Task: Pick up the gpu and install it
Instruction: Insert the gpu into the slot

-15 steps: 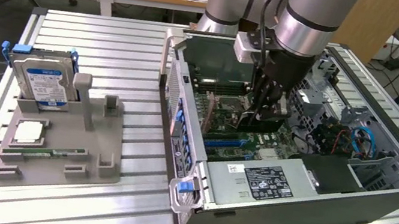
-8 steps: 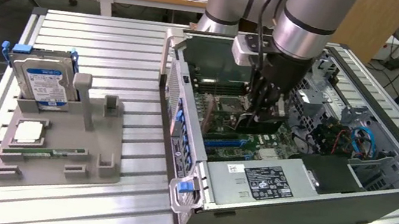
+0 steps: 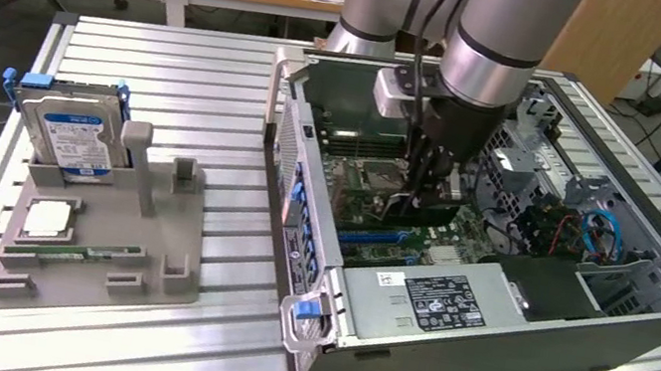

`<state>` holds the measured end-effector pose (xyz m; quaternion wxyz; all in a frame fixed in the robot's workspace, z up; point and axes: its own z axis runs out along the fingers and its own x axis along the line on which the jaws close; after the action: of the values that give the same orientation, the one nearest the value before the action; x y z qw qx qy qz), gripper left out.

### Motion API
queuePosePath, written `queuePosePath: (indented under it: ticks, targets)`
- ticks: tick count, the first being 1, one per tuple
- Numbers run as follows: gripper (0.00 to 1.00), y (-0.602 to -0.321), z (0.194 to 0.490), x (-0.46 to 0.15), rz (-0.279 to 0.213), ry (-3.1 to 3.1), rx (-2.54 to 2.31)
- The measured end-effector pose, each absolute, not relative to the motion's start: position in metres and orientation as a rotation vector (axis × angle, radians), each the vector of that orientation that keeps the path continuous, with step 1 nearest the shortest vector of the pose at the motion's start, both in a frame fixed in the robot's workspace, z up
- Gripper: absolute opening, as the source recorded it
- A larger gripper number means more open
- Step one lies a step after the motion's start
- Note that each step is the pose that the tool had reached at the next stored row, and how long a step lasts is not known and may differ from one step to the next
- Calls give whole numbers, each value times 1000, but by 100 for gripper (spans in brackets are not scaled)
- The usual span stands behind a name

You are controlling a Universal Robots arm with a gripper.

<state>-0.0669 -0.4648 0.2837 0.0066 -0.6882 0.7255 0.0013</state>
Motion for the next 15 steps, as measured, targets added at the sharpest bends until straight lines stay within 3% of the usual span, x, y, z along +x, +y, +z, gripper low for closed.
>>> queuePosePath:
  ticks: [15]
  targets:
    - [26,-465,273,-77,4,2269,-2153]
